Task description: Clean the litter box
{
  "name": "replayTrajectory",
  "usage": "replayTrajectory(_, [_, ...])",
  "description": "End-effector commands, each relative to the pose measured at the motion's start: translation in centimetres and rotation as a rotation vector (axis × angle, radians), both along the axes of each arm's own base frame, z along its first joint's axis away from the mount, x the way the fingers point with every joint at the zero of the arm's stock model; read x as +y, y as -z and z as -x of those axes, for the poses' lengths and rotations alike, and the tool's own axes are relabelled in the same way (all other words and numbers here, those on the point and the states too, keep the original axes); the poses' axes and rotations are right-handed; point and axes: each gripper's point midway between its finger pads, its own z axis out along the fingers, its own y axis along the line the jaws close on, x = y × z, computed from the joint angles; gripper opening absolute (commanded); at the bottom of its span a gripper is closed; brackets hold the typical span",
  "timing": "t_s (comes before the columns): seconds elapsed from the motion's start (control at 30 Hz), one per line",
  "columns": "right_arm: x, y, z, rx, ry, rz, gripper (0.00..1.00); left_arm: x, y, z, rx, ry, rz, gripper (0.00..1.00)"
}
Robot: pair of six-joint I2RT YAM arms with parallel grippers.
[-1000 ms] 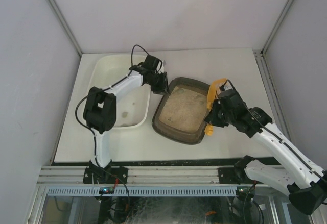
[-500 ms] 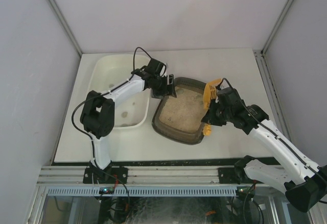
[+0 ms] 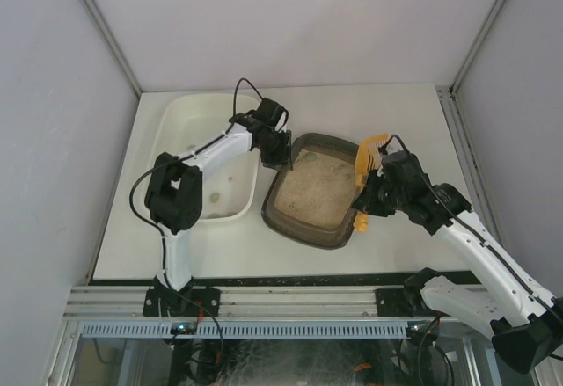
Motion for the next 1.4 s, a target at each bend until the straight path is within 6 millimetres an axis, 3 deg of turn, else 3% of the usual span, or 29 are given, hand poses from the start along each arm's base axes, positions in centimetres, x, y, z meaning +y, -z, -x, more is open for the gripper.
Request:
replayTrajectory(0.0, [-0.5, -1.1, -0.7, -0.066, -0.001, -0.001, 0.0, 0.1, 6.7, 5.0, 0.186, 0.037, -0.061, 0.39])
replayTrajectory(0.4, [-1.4, -2.0, -1.1, -0.1, 0.006, -0.024, 0.0, 1.2, 4.0, 6.8, 0.087, -0.078, -0.026, 0.01])
replayTrajectory(0.77, [-1.4, -1.9, -1.1, -0.088, -0.004, -0.036, 0.0, -2.2, 2.4, 10.1, 0.206, -0.179, 0.136, 0.0])
replayTrajectory(0.97, [-1.0, -2.2, -0.7, -0.092, -0.046, -0.055, 0.0, -3.1, 0.6, 8.8, 0.202, -0.264, 0.198, 0.0])
replayTrajectory(1.17, [0.6, -1.5, -0.3, -0.016, -0.105, -0.111, 0.0, -2.7, 0.1, 8.2, 0.182, -0.344, 0.185, 0.0])
replayTrajectory(1.33, [4.2, -1.6, 0.3, 0.143, -0.194, -0.294, 0.0, -3.3, 0.2, 6.7, 0.191, -0.312, 0.177, 0.01])
replayTrajectory(1.37, [4.8, -1.5, 0.6, 0.189, -0.207, -0.326, 0.0, -3.7, 0.2, 6.4, 0.191, -0.257, 0.177, 0.07])
